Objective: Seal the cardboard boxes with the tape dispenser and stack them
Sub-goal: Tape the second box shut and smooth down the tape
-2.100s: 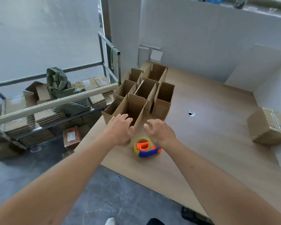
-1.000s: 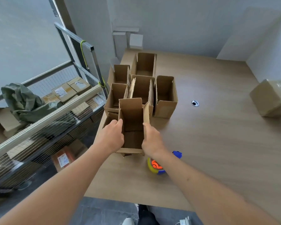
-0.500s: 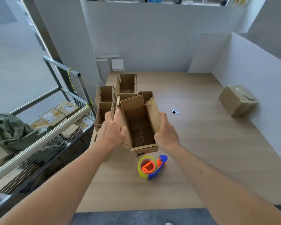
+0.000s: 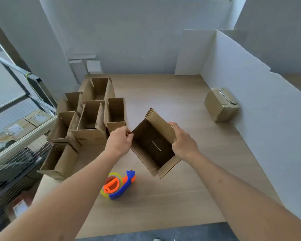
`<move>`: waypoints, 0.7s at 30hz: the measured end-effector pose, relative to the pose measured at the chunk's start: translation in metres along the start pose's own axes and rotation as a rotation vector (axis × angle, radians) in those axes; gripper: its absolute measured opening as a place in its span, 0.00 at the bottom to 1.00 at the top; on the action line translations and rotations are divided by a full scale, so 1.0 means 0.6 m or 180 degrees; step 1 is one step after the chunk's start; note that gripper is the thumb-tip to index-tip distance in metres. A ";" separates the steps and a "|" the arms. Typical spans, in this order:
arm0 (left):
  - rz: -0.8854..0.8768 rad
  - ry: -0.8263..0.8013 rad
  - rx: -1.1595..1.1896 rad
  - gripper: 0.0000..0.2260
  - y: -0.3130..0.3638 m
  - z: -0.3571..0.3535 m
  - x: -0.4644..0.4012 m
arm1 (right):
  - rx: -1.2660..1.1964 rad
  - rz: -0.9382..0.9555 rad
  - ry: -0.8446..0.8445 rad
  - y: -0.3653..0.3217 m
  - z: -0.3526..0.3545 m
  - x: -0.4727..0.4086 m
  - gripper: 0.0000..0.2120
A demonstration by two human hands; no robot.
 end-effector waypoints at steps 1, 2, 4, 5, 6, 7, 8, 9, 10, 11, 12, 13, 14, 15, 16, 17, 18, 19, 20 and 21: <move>0.0043 -0.0003 0.0021 0.06 0.010 -0.025 0.001 | 0.0022 0.0016 -0.0022 0.026 0.001 -0.003 0.40; 0.0091 -0.0028 0.0006 0.05 0.020 -0.047 0.003 | 0.0044 0.0019 -0.0028 0.050 -0.001 -0.006 0.40; 0.0222 -0.0128 -0.0094 0.07 0.029 -0.085 0.006 | 0.0042 -0.0071 0.0002 0.094 -0.011 -0.012 0.35; 0.0290 -0.0180 -0.0158 0.07 0.028 -0.100 0.006 | -0.0011 -0.0160 0.0024 0.116 -0.020 -0.017 0.31; 0.0359 -0.0236 -0.0236 0.07 0.024 -0.113 0.007 | -0.0108 -0.0266 0.0040 0.134 -0.031 -0.021 0.27; 0.0426 -0.0296 -0.0326 0.07 0.018 -0.123 0.009 | -0.0234 -0.0364 0.0024 0.150 -0.043 -0.024 0.24; 0.0504 -0.0372 -0.0415 0.07 0.009 -0.131 0.011 | -0.0357 -0.0424 -0.0038 0.161 -0.056 -0.025 0.22; 0.0583 -0.0463 -0.0491 0.07 0.000 -0.137 0.015 | -0.0447 -0.0436 -0.0132 0.168 -0.071 -0.025 0.22; 0.0649 -0.0569 -0.0559 0.07 -0.009 -0.141 0.020 | -0.0499 -0.0410 -0.0242 0.171 -0.085 -0.022 0.23; 0.0697 -0.0684 -0.0637 0.07 -0.016 -0.143 0.026 | -0.0516 -0.0375 -0.0338 0.172 -0.100 -0.018 0.23; 0.0713 -0.0786 -0.0713 0.07 -0.024 -0.144 0.032 | -0.0512 -0.0345 -0.0409 0.173 -0.114 -0.013 0.22; 0.0720 -0.0866 -0.0767 0.08 -0.030 -0.144 0.038 | -0.0506 -0.0339 -0.0450 0.173 -0.125 -0.009 0.21; 0.0721 -0.0917 -0.0798 0.09 -0.037 -0.142 0.043 | -0.0521 -0.0357 -0.0462 0.174 -0.135 -0.006 0.20; 0.0737 -0.0948 -0.0804 0.10 -0.043 -0.140 0.050 | -0.0551 -0.0412 -0.0466 0.175 -0.143 -0.002 0.18; 0.0761 -0.0975 -0.0767 0.11 -0.049 -0.139 0.054 | -0.0568 -0.0506 -0.0462 0.176 -0.150 0.000 0.15; 0.0787 -0.0998 -0.0713 0.11 -0.055 -0.139 0.059 | -0.0527 -0.0651 -0.0449 0.178 -0.153 0.002 0.12; 0.0796 -0.1030 -0.0682 0.12 -0.061 -0.140 0.062 | -0.0419 -0.0842 -0.0420 0.178 -0.153 0.003 0.09; 0.0779 -0.1086 -0.0697 0.12 -0.064 -0.141 0.065 | -0.0271 -0.1072 -0.0390 0.179 -0.152 0.003 0.09; 0.0733 -0.1153 -0.0733 0.13 -0.066 -0.142 0.068 | -0.0133 -0.1293 -0.0373 0.180 -0.149 0.003 0.09; 0.0682 -0.1225 -0.0756 0.12 -0.068 -0.143 0.071 | -0.0083 -0.1458 -0.0380 0.178 -0.148 0.003 0.09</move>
Point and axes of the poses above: each hand's wrist, its own x-axis away from the middle knuckle, its own z-axis out of the back of the hand, y = z × x, the point moved 2 cm from there along -x, towards the middle knuckle, and after that the axes turned 14 degrees about x, right-handed, at the moved point
